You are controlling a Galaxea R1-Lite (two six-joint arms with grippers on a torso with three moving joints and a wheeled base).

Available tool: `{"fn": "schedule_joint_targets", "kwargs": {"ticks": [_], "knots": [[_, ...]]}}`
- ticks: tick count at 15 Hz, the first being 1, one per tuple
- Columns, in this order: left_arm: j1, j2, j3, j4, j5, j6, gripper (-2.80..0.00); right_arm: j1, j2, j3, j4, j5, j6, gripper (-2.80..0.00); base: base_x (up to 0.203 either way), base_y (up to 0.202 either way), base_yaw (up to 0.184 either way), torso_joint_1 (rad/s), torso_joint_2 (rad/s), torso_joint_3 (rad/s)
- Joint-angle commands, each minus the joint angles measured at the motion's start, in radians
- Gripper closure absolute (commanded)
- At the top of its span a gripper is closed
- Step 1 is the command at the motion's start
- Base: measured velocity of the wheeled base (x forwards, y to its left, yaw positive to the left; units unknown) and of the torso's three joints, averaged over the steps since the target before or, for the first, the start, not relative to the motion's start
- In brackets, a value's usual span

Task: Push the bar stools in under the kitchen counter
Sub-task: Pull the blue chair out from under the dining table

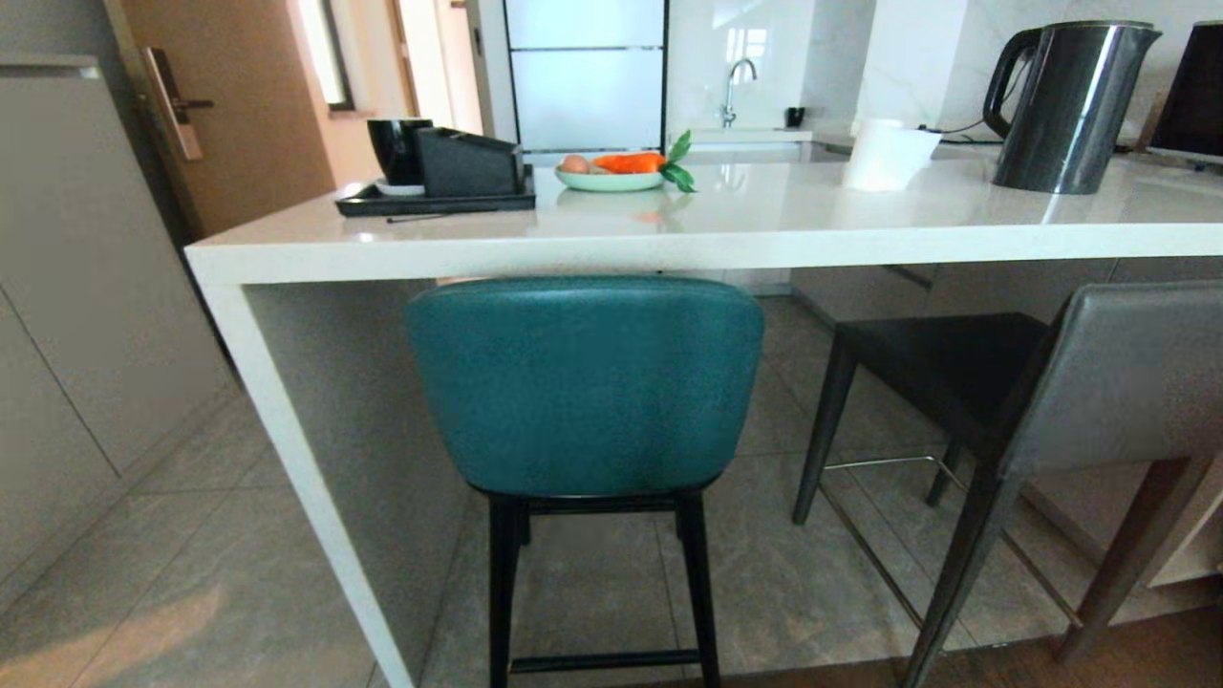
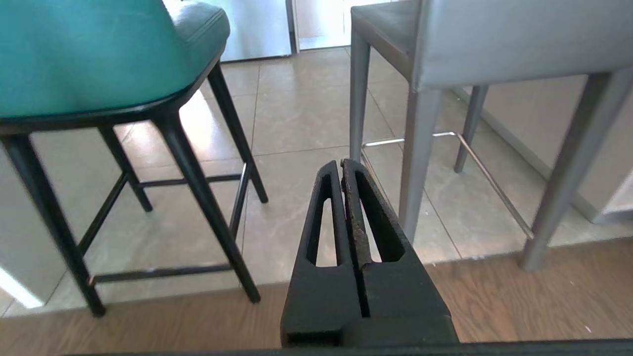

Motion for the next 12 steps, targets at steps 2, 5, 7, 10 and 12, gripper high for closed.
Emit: {"fn": "schedule_joint_targets", "kwargs": {"ticks": [2, 5, 7, 10, 12], "knots": [[0.000, 0.001, 0.000, 0.000, 0.000, 0.000, 0.00, 0.000, 0.001, 0.004, -0.001, 0.000, 0.000, 0.00, 0.195, 0.000, 0.003, 0.001, 0.00, 0.002], [0.000, 0.001, 0.000, 0.000, 0.000, 0.000, 0.00, 0.000, 0.001, 0.005, -0.001, 0.000, 0.000, 0.00, 0.193, 0.000, 0.004, 0.002, 0.00, 0.001], [0.000, 0.001, 0.000, 0.000, 0.000, 0.000, 0.00, 0.000, 0.001, 0.003, -0.001, 0.000, 0.000, 0.00, 0.191, 0.000, 0.002, 0.004, 0.00, 0.002], [0.000, 0.001, 0.000, 0.000, 0.000, 0.000, 0.00, 0.000, 0.001, 0.005, -0.001, 0.000, 0.000, 0.00, 0.192, 0.000, 0.002, 0.000, 0.00, 0.005], [0.000, 0.001, 0.000, 0.000, 0.000, 0.000, 0.00, 0.000, 0.001, 0.003, -0.001, 0.000, 0.000, 0.00, 0.190, 0.000, 0.004, 0.002, 0.00, 0.004]]}}
